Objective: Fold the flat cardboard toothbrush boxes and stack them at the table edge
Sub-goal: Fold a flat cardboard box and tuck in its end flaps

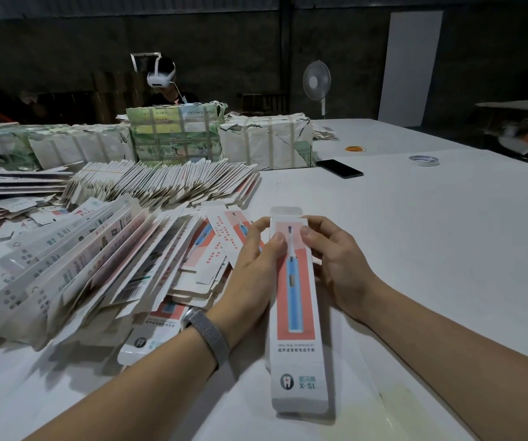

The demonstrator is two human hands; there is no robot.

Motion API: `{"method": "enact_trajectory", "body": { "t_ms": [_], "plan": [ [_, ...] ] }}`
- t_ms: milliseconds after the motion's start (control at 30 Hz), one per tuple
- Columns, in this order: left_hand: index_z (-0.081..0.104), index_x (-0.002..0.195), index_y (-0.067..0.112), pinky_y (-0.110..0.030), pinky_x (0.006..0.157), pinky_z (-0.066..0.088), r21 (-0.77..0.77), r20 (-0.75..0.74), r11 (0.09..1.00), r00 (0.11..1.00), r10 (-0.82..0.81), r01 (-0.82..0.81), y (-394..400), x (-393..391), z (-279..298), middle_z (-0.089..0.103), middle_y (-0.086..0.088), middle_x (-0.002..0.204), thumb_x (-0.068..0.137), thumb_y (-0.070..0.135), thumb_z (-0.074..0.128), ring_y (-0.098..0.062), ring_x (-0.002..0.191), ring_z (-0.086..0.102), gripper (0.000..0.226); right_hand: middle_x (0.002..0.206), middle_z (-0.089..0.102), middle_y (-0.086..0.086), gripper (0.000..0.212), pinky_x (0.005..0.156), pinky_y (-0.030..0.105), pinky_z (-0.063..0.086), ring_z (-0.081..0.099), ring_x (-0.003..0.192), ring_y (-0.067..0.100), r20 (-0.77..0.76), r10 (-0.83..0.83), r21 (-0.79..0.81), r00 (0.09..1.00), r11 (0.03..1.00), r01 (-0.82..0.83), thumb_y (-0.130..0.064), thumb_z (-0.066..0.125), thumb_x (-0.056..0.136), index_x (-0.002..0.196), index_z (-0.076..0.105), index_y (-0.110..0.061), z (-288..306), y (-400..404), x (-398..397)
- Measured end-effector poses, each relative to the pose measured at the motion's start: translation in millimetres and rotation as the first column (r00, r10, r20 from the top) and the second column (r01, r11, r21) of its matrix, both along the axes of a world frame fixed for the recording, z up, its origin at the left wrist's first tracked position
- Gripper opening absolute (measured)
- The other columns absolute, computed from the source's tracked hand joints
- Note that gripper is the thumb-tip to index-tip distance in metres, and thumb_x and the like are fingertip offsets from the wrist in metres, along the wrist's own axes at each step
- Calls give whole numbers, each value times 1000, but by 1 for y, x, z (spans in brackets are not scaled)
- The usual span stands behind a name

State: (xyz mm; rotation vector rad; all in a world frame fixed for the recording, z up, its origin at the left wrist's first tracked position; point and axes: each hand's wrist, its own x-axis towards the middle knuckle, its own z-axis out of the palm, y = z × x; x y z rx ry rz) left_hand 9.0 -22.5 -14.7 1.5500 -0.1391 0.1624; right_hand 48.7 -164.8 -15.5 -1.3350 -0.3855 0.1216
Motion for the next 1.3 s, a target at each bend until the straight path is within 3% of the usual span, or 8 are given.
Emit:
{"method": "enact_trajectory", "body": {
  "t_ms": [200,300,367,567,800,1000,1200,1300],
  "plan": [
    [45,126,45,-24,63,58,3,-31,1000,999,-9,10,0,0,0,73,12,76,106,39,44,-13,73,75,21,94,72,-1,10,65,29,58,72,80,18,-2,-36,59,999,998,36,-17,57,100,105,64,-23,-1,0,2],
    [44,117,52,-23,62,58,8,-41,1000,999,-3,3,1,1,-1,73,14,78,106,41,44,-12,74,75,16,95,73,-4,22,62,29,57,73,76,20,-7,-66,88,998,994,67,-18,61,98,114,54,-31,-1,0,3],
    [44,124,48,-27,65,59,-3,-45,1000,999,5,-5,1,2,-2,74,7,82,106,41,44,-15,76,76,19,99,74,-4,29,63,29,58,74,78,20,-2,-67,86,998,994,67,-20,63,96,118,51,-34,-1,-1,4],
    [35,140,42,-24,61,57,-36,-29,999,999,15,-16,1,3,-3,73,6,79,106,35,47,-11,70,74,37,109,70,3,20,66,34,60,73,82,19,20,-88,70,996,994,86,-16,61,98,114,60,-28,-2,2,5],
    [40,141,39,-23,60,57,-17,-28,1000,1000,-7,6,1,4,-3,74,10,76,106,32,47,-11,70,74,36,109,68,2,19,75,41,56,71,85,18,70,-120,24,990,993,119,-15,61,98,111,62,-30,-3,2,6],
    [44,136,35,-26,62,58,-78,-42,997,999,-18,15,3,4,-4,75,0,86,104,31,53,-17,73,75,34,111,68,-1,19,67,30,59,74,85,18,83,-93,-3,992,996,94,-18,56,101,115,60,-30,-3,2,3],
    [43,136,40,-29,63,59,-53,-69,999,998,-12,9,5,5,-5,74,-6,92,104,35,53,-20,75,76,34,109,69,2,15,83,51,58,72,90,22,111,-141,-57,984,987,148,-17,59,99,106,62,-30,-1,0,3],
    [42,133,47,-27,61,59,-30,-55,999,998,-27,26,7,6,-6,75,1,84,105,35,50,-18,73,76,31,95,70,-9,14,83,57,55,71,87,23,122,-150,-63,981,985,158,-16,61,98,103,61,-30,1,1,3]
  ]
}}
